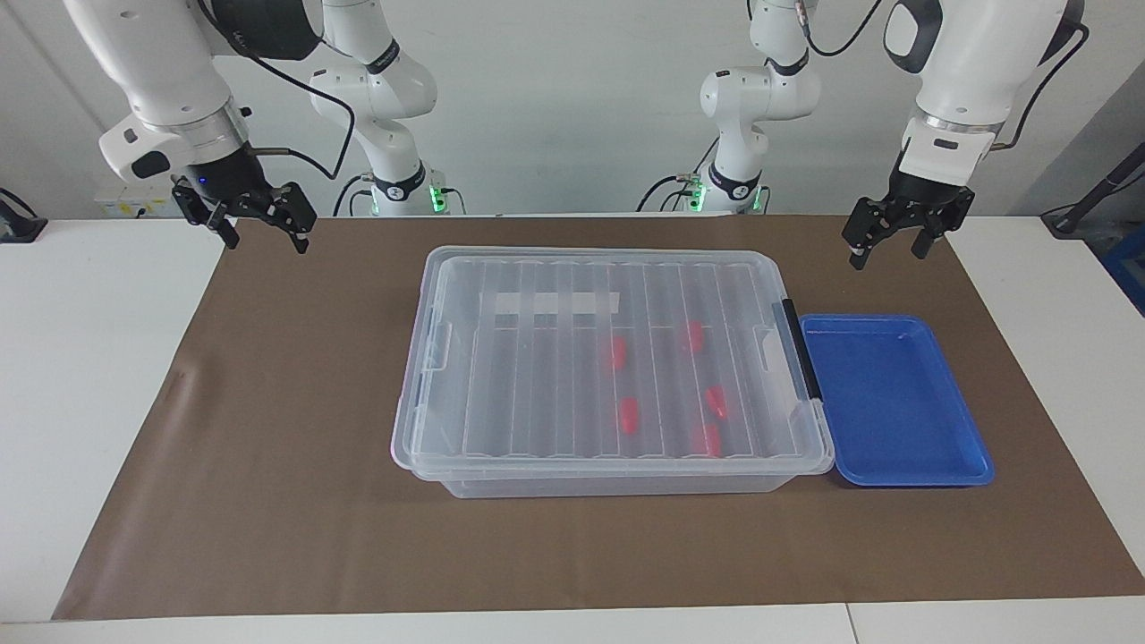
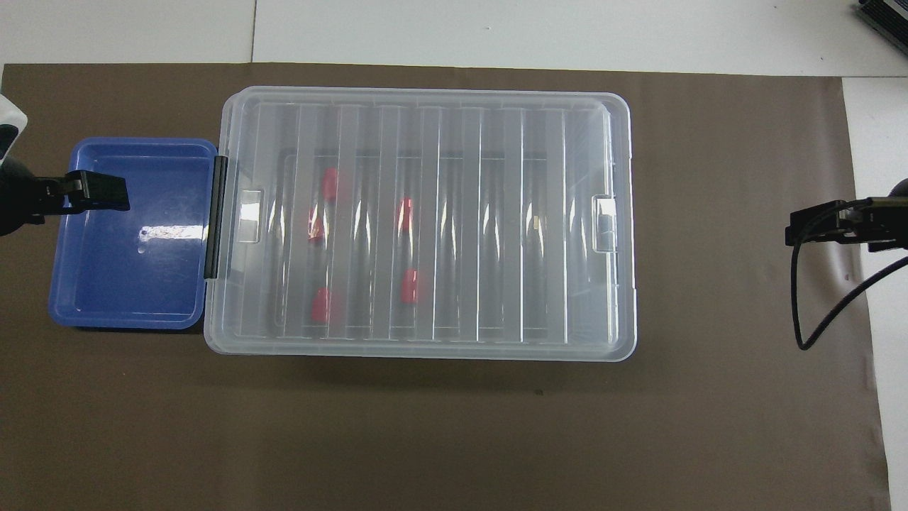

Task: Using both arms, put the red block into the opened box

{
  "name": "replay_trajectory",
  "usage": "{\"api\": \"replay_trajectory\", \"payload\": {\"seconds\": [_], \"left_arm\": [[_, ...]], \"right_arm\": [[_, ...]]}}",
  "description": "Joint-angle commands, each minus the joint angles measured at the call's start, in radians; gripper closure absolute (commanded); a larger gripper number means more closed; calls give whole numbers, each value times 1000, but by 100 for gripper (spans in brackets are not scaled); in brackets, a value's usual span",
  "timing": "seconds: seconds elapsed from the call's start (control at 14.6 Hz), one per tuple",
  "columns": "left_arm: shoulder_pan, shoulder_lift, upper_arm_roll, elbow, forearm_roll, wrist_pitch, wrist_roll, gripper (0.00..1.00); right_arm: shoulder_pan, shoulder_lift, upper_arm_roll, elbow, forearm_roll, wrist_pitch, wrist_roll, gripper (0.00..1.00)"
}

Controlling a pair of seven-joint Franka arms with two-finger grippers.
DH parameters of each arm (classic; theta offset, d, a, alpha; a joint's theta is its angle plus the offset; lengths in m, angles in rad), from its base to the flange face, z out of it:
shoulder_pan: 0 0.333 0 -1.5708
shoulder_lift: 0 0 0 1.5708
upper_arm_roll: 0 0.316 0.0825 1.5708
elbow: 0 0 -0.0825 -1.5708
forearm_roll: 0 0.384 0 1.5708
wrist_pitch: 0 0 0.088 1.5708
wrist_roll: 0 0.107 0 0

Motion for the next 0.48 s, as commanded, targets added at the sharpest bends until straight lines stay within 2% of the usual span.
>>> {"api": "replay_trajectory", "payload": {"seconds": [0.0, 0.41], "left_arm": [[-11, -5, 12, 13, -16, -23, 15, 0], [-15, -4, 12, 13, -72, -21, 12, 0]], "right_arm": [[1, -4, 6, 0, -15, -15, 11, 0], [1, -4, 6, 0, -15, -13, 11, 0]]}}
